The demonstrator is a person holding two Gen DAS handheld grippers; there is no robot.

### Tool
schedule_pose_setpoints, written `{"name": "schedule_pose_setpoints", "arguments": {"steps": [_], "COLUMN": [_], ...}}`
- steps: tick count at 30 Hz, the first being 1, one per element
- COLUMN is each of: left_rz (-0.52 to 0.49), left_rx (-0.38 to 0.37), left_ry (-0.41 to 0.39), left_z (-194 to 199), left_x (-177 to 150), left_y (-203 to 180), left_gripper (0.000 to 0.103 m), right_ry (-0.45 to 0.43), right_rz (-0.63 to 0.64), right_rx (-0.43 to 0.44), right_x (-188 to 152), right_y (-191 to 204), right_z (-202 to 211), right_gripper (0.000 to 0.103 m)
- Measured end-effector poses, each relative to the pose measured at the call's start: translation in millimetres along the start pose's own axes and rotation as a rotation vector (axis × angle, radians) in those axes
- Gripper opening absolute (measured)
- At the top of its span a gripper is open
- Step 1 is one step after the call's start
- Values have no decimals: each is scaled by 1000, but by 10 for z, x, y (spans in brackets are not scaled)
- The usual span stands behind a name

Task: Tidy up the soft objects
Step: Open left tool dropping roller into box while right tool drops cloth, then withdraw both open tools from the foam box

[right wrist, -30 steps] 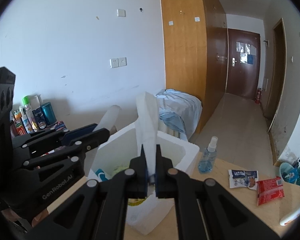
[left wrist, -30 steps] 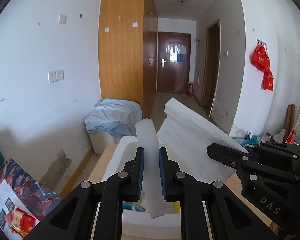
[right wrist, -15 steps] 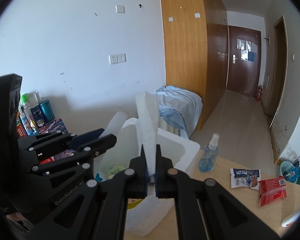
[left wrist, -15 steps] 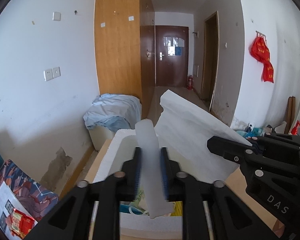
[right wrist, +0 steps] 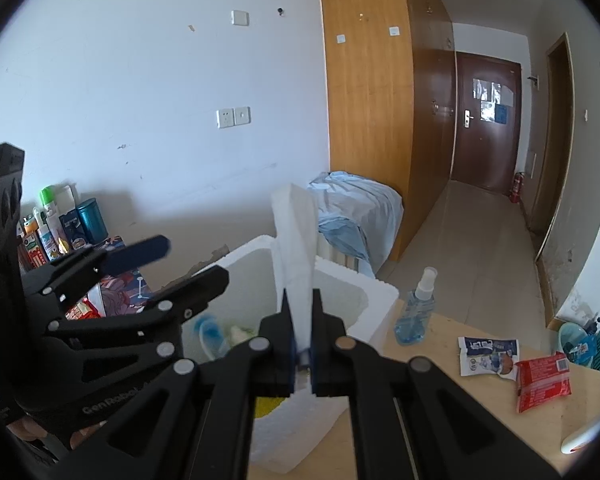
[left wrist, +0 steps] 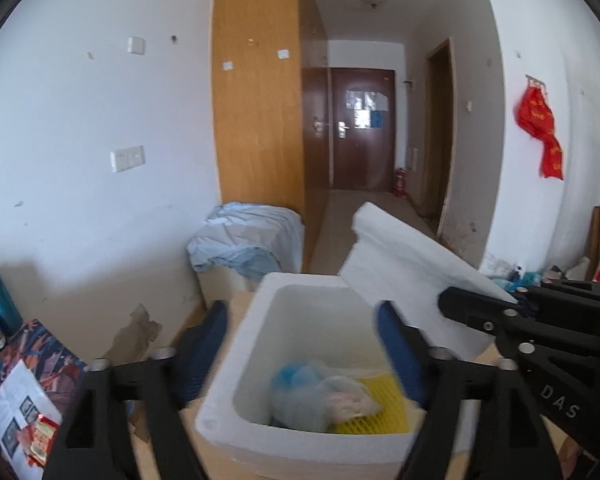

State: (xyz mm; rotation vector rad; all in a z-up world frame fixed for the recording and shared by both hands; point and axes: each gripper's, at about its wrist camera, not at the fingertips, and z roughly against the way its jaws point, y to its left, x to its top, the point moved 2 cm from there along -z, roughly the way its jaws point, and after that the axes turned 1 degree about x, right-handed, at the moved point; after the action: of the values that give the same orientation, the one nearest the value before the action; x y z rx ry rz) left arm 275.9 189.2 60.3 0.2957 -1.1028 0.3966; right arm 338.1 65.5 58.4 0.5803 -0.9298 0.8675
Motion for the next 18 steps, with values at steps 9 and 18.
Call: {"name": "schedule_pose_setpoints", "arguments": {"steps": [9, 18], "left_rz": [43, 102], "left_rx": [70, 81], "left_ry": [-18, -42], "left_z": [15, 87], "left_x": [-4, -5], "left_y": [179, 387], "left_gripper": [95, 95], "right_ry": [6, 30], "right_rz": [-1, -19], "right_rx": [13, 73], "right_x": [-2, -53], "right_y": [7, 44], "right_z": [-52, -206], "right_gripper": [7, 8]}}
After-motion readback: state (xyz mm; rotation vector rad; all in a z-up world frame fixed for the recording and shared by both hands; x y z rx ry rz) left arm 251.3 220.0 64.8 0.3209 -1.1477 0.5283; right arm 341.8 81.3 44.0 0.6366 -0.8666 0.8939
